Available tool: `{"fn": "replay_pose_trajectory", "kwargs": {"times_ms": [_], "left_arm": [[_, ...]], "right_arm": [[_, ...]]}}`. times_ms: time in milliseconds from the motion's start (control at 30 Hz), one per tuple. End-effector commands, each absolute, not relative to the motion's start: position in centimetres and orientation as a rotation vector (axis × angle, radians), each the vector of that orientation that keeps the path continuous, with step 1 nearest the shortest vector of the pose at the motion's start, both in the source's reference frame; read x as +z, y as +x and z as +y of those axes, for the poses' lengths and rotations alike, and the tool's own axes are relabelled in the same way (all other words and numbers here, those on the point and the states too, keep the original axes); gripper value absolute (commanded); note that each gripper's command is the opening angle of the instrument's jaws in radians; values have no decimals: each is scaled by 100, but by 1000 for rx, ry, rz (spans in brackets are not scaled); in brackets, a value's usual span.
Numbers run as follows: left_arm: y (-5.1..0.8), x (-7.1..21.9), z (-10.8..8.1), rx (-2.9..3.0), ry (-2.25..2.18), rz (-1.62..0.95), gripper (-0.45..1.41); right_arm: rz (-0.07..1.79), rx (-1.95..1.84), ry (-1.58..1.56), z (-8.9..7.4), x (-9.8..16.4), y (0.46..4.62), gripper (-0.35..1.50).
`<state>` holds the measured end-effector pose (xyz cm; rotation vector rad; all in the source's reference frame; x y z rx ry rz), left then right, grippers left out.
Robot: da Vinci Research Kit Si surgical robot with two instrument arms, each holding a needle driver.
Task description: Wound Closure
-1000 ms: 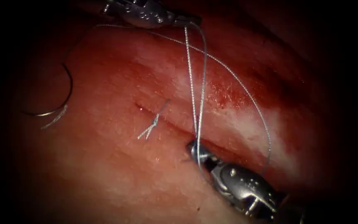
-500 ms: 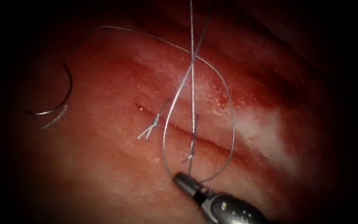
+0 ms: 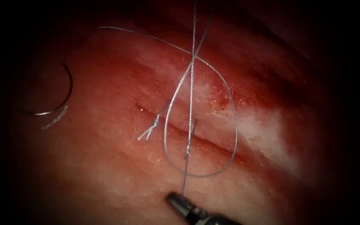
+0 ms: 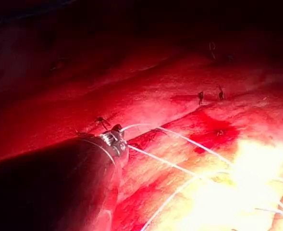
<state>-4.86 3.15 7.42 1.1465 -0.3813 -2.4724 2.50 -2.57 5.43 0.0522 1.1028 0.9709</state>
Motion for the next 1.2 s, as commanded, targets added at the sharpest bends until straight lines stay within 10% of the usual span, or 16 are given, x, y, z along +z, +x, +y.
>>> {"fn": "replay_pose_trajectory", "kwargs": {"times_ms": [33,1167,1200], "left_arm": [[-493,748,320,-2468,1150,-392,-45],[-459,730,234,-2311,1472,-178,-45],[-457,723,224,-2300,1500,-147,-45]], "right_arm": [[1098,961,61,-273,551,257,-35],[1091,920,87,-290,547,250,-35],[1115,918,93,-285,545,249,-1]]}}
